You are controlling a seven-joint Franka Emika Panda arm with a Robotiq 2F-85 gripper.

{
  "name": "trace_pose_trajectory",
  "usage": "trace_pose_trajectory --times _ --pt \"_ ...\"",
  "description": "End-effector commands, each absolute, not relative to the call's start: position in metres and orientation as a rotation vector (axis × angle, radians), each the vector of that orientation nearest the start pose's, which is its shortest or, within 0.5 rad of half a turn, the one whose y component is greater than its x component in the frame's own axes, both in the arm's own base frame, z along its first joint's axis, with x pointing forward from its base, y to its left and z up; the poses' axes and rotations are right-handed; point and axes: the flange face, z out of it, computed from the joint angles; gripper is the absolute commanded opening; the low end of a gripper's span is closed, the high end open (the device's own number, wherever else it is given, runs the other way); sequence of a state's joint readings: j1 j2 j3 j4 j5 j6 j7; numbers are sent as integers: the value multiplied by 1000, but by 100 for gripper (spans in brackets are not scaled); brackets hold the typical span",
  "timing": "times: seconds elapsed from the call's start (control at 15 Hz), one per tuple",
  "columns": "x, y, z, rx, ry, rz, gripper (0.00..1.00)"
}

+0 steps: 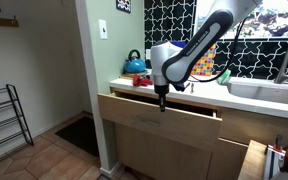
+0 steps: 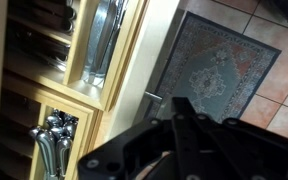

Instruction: Close the open drawer.

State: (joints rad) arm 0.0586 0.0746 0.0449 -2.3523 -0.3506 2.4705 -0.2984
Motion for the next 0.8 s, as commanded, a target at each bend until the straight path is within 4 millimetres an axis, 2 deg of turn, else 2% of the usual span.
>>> trace_pose_trajectory --times 0.0,0.2,0.4,0.47,0.53,0.6,0.73 --pt "499 31 308 -3333 -982 -88 1" --pt "500 22 306 -3413 -929 -81 1" --pt "495 30 315 -3364 -974 -95 2" --pt "493 33 320 -3338 -1001 -103 9" --pt "490 37 327 -3304 -1033 -100 28" --pt "488 39 337 -3282 -1045 -102 30" --pt "484 40 358 -3239 -1045 -113 45"
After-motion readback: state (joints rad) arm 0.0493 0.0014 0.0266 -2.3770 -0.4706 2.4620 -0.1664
